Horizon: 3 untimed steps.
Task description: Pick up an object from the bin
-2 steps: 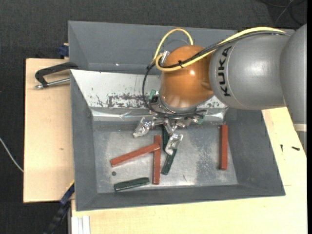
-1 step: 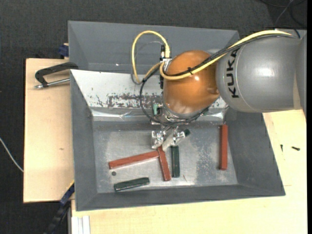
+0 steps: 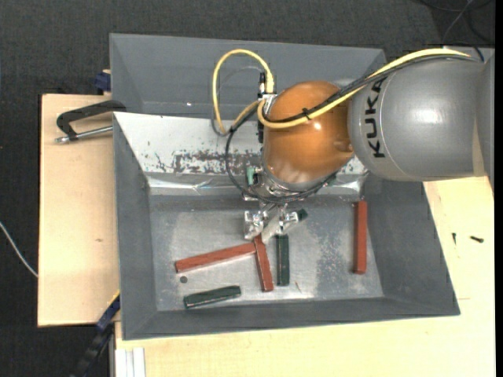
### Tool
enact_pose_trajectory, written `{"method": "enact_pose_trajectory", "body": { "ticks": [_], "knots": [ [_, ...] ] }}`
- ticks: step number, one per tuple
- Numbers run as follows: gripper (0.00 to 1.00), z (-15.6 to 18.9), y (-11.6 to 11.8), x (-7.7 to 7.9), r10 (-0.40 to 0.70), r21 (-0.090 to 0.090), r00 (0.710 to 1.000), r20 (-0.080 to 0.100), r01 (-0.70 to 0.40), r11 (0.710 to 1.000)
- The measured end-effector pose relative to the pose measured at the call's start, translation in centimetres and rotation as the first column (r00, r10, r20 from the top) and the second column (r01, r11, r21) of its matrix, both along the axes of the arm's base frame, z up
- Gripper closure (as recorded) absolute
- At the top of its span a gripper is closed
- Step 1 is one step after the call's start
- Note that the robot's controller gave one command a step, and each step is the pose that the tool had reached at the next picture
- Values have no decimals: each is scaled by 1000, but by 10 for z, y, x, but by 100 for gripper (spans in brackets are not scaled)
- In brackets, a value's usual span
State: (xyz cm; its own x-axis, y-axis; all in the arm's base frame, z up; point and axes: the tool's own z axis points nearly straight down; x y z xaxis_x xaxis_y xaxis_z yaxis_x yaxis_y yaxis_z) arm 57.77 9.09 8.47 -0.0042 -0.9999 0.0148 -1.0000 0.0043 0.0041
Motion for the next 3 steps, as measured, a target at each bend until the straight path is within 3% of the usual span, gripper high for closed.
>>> {"method": "enact_pose_trajectory", "body": {
  "ticks": [1, 2, 3],
  "knots": [
    [100, 28, 3, -5, -3, 17, 1000, 4, 3, 1000],
    [100, 63, 7, -7, 51, 19, 999, 13, -51, 998],
    [100, 108, 8, -14, 41, 19, 999, 2, -41, 999]
  ]
}}
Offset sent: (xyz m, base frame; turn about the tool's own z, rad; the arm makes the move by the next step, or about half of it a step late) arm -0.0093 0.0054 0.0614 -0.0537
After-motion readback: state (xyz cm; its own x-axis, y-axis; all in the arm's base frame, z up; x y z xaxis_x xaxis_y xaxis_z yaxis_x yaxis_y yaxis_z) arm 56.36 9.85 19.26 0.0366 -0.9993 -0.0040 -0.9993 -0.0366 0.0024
